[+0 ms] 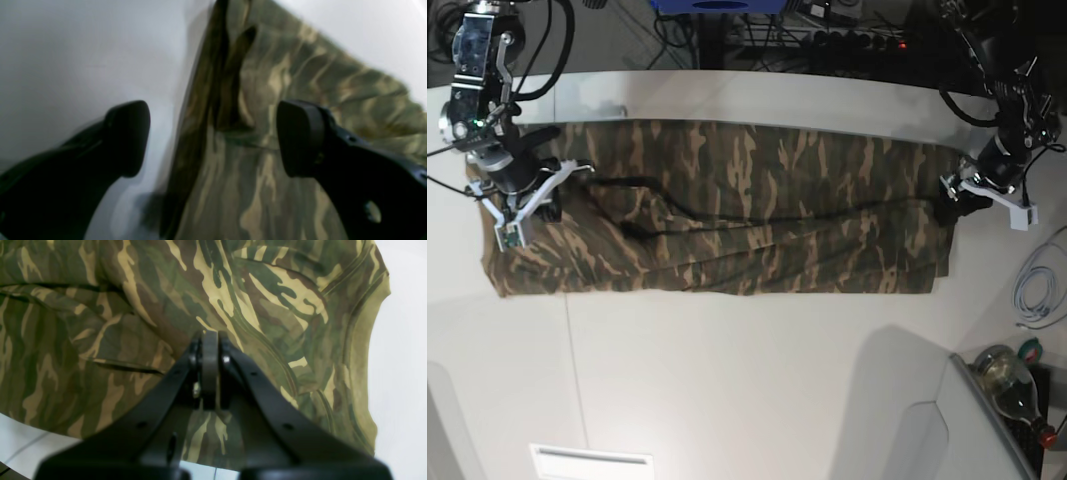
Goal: Layout the t-shirt on the table in an organized manner, then fold the t-shirt properly
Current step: 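Fold the shirt end held by the left gripper toward the right gripper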
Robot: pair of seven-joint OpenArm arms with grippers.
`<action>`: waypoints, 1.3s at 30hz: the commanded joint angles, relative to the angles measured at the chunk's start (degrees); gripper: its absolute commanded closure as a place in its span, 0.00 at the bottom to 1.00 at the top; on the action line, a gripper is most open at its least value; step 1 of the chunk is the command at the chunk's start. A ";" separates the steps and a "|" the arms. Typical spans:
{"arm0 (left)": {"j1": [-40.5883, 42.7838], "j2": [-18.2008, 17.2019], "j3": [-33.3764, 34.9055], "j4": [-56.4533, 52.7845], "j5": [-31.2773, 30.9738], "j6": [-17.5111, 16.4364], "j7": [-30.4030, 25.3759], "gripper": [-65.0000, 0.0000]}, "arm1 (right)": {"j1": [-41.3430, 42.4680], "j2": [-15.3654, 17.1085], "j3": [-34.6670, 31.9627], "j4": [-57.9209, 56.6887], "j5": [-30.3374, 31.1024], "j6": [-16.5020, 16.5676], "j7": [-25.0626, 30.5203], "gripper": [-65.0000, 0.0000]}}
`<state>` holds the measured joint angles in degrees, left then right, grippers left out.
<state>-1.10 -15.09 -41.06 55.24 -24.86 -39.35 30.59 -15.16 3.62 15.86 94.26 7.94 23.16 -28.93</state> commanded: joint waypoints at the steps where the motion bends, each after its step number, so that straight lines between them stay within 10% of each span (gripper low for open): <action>1: -1.14 -0.78 -0.13 -0.25 0.29 -0.65 -3.64 0.12 | 0.17 0.47 0.10 0.82 0.63 0.18 0.93 0.99; 12: -4.48 1.51 2.51 -11.42 8.82 -0.65 -7.95 0.18 | -0.45 0.38 0.19 0.91 0.63 0.18 0.93 0.99; 17: -4.48 1.42 2.51 -12.47 8.73 -0.65 -8.04 1.00 | -1.06 0.29 0.19 1.35 0.71 0.27 0.93 0.99; 32: 7.83 1.16 5.76 28.32 9.17 -0.65 -7.69 1.00 | -3.08 0.29 0.27 3.81 0.71 0.27 1.02 0.99; 39: 14.69 1.25 23.52 38.43 9.08 12.67 -7.69 1.00 | -3.08 0.29 0.27 4.25 0.71 0.27 1.02 0.99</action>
<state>13.93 -13.26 -17.19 92.47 -15.03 -26.70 24.45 -18.61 3.53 15.90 97.49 8.14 23.16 -29.10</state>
